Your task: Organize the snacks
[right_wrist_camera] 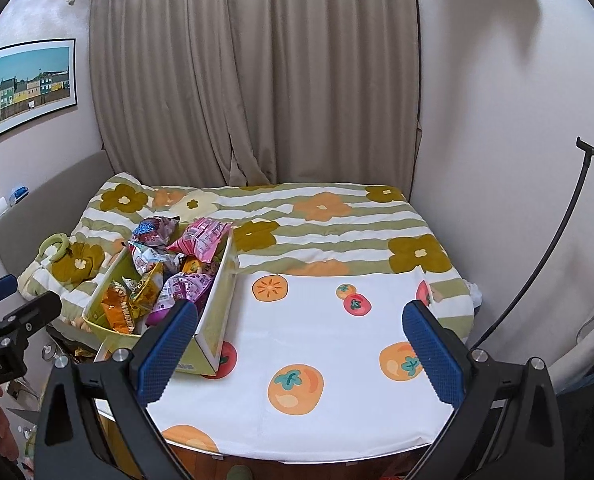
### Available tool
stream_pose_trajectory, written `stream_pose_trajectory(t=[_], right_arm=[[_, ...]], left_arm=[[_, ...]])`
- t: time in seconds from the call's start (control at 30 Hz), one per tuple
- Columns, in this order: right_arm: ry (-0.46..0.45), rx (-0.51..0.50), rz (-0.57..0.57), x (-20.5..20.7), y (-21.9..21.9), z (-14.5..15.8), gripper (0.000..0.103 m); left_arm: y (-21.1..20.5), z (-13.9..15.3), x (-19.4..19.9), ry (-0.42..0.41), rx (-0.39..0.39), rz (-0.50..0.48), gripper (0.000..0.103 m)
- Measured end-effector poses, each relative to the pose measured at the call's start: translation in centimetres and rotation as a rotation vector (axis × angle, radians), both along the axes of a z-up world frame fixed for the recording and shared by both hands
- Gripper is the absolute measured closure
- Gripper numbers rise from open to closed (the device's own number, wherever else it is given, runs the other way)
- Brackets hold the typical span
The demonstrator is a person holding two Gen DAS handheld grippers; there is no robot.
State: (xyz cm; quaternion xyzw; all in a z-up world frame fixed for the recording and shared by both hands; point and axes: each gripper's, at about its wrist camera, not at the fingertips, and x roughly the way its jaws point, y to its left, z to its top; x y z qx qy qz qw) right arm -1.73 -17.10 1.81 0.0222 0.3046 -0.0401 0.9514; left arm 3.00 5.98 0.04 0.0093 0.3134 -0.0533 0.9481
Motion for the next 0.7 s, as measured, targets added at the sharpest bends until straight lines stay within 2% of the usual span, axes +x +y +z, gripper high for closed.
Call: stream_pose_trajectory(t=[0.7], right_arm=[[0.004,-0.002,-0.005,-0.2,-0.4,-0.1,0.001]], left_arm=[[-1.1,-0.1,-0.2,-0.005,0.002,0.009,0.000]])
